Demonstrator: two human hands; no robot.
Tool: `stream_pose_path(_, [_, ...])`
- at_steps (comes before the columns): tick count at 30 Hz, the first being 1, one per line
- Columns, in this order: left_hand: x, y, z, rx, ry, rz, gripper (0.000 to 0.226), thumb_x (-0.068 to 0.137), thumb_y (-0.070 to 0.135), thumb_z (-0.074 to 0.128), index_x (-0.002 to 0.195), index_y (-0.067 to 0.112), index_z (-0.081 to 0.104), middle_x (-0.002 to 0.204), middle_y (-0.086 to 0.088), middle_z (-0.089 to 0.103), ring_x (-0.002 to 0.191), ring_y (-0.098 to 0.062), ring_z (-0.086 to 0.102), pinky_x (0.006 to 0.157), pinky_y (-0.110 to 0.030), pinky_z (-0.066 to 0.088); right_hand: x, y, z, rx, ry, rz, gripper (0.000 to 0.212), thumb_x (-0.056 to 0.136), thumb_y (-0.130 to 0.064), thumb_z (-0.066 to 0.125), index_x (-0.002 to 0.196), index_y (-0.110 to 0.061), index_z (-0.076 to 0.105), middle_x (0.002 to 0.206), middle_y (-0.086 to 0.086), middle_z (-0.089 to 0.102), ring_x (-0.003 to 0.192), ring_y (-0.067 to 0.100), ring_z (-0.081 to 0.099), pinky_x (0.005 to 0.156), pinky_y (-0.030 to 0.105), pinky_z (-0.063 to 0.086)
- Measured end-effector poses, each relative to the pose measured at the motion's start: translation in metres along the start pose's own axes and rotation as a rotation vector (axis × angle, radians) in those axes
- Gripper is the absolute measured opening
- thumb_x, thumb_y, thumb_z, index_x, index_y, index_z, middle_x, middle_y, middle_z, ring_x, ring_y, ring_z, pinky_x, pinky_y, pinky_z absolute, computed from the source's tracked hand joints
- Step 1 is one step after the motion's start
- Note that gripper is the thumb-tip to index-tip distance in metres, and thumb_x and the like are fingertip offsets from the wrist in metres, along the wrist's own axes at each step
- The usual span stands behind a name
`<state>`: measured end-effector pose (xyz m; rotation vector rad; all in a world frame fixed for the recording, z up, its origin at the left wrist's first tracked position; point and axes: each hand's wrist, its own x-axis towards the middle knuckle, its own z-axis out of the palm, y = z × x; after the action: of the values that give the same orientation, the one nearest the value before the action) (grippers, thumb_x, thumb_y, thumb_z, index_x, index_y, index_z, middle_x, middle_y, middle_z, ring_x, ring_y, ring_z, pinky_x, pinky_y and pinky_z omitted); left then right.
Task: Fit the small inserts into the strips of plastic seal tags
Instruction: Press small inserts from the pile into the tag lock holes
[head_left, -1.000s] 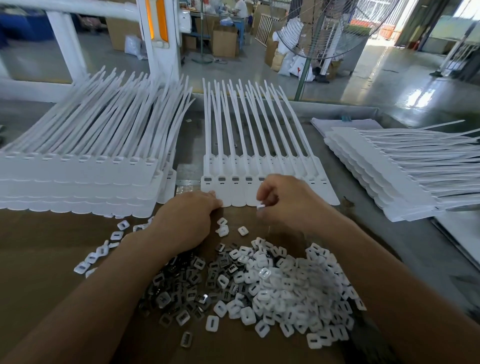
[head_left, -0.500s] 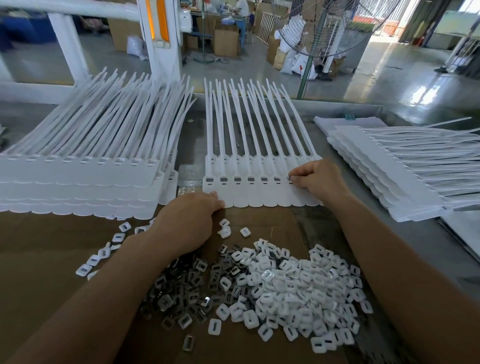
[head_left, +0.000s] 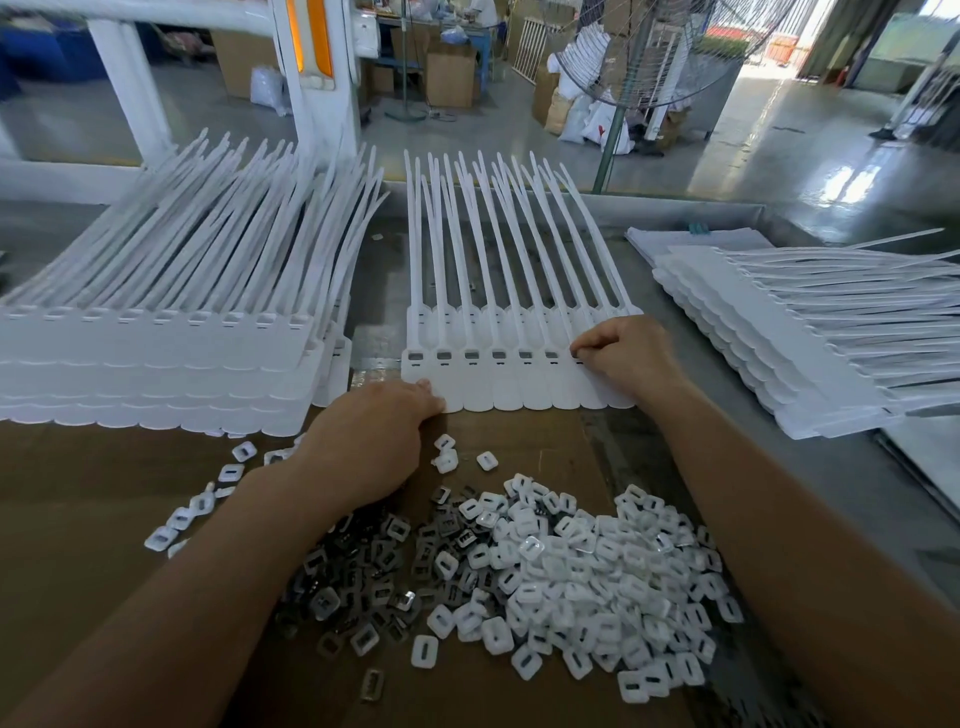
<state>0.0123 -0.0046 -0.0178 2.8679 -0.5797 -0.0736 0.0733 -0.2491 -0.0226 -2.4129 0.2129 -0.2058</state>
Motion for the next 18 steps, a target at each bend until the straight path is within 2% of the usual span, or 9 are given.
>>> stream_pose_path(4, [0.0010, -0.0006, 0.0011, -0.006, -0.005, -0.005, 0.051, 0.091, 0.006, 0.035, 0.136, 0.029, 0.038, 0.148, 0.008, 0.028, 0.134, -0.014, 0.029, 0.108, -0.032, 0.026, -0.0020, 0.0003, -0.0015, 0.163, 0.032, 0.070, 0.025, 0.077, -0.005, 0.070, 0.065, -0.027, 0.067, 0.083, -0.004, 0.069, 0.088, 0.010, 0.062, 0.088, 0.025, 0.047])
stream_pose_path(8, [0.0032, -0.0004, 0.0011, -0.008, 0.000, 0.002, 0.051, 0.091, 0.006, 0.036, 0.136, 0.029, 0.039, 0.148, 0.008, 0.029, 0.133, -0.014, 0.031, 0.108, -0.032, 0.026, -0.0014, -0.0010, -0.0037, 0.190, 0.011, 0.135, 0.019, 0.075, -0.007, 0.073, 0.068, -0.023, 0.066, 0.093, 0.001, 0.069, 0.090, 0.011, 0.061, 0.087, 0.027, 0.048])
stream_pose_path(14, [0.0055, -0.0003, 0.0017, 0.000, 0.010, 0.004, 0.050, 0.091, 0.007, 0.035, 0.136, 0.029, 0.039, 0.147, 0.008, 0.030, 0.132, -0.015, 0.033, 0.106, -0.032, 0.028, -0.0017, -0.0026, -0.0046, 0.156, -0.004, 0.118, 0.019, 0.077, -0.010, 0.073, 0.068, -0.025, 0.066, 0.092, -0.001, 0.069, 0.092, 0.011, 0.061, 0.090, 0.028, 0.048])
stream_pose_path(16, [0.0055, -0.0008, 0.0020, 0.004, 0.008, 0.008, 0.050, 0.091, 0.007, 0.035, 0.135, 0.030, 0.039, 0.147, 0.008, 0.030, 0.132, -0.015, 0.033, 0.106, -0.032, 0.028, -0.0015, -0.0017, -0.0061, 0.162, -0.027, 0.121, 0.019, 0.079, -0.010, 0.071, 0.069, -0.025, 0.065, 0.092, -0.001, 0.068, 0.091, 0.010, 0.060, 0.085, 0.025, 0.048])
stream_pose_path(18, [0.0042, -0.0013, 0.0021, 0.002, 0.006, 0.008, 0.050, 0.091, 0.007, 0.035, 0.136, 0.029, 0.039, 0.147, 0.008, 0.030, 0.132, -0.015, 0.032, 0.107, -0.032, 0.028, -0.0016, -0.0032, -0.0083, 0.178, -0.073, 0.134, 0.016, 0.081, -0.013, 0.069, 0.070, -0.024, 0.065, 0.091, -0.001, 0.068, 0.082, 0.006, 0.057, 0.072, 0.020, 0.045])
